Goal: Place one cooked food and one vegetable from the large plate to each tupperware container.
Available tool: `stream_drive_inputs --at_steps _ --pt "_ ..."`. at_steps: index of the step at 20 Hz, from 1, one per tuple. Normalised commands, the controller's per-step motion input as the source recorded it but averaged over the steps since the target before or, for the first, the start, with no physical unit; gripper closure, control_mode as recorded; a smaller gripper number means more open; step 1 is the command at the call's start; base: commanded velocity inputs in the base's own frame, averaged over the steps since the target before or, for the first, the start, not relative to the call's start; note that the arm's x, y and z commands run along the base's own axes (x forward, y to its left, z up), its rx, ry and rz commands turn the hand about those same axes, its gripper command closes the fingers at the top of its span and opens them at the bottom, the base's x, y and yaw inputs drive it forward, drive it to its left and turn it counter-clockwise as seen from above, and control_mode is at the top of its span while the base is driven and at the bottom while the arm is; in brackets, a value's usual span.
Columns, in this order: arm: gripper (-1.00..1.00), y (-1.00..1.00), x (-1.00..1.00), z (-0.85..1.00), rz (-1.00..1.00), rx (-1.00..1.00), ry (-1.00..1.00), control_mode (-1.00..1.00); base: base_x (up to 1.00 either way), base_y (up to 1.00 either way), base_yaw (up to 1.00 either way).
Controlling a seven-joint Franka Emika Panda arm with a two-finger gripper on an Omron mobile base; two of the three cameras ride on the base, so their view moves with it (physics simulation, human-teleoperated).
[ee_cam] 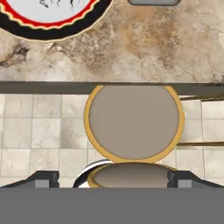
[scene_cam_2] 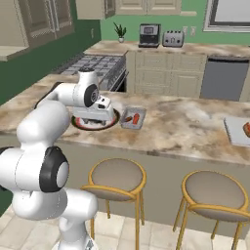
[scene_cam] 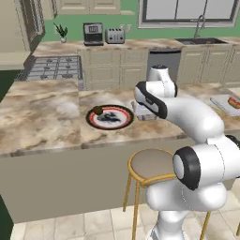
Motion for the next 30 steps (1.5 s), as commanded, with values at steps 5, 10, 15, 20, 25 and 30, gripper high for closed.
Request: stream_drive_inputs --at_steps 5,10,15,20,25,30 --pt "-1.0 0.0 0.0 0.0 0.0 0.0 0.0 1.0 0.26 1.0 -0.11" --pt "-1.0 0.0 0.0 0.0 0.0 0.0 0.0 1.0 0.46 0.86 -0.25" --pt "-1.0 0.0 0.0 0.0 0.0 0.0 0.0 1.0 0.59 0.51 -0.41" --pt "-1.0 0.0 0.0 0.0 0.0 0.0 0.0 1.0 0.53 0.17 -0.36" --pt "-1.0 0.0 0.0 0.0 0.0 0.0 0.0 1.0 0.1 0.01 -0.09" --pt "-1.0 0.0 0.0 0.0 0.0 0.0 0.0 1.0 0.01 0.0 0.0"
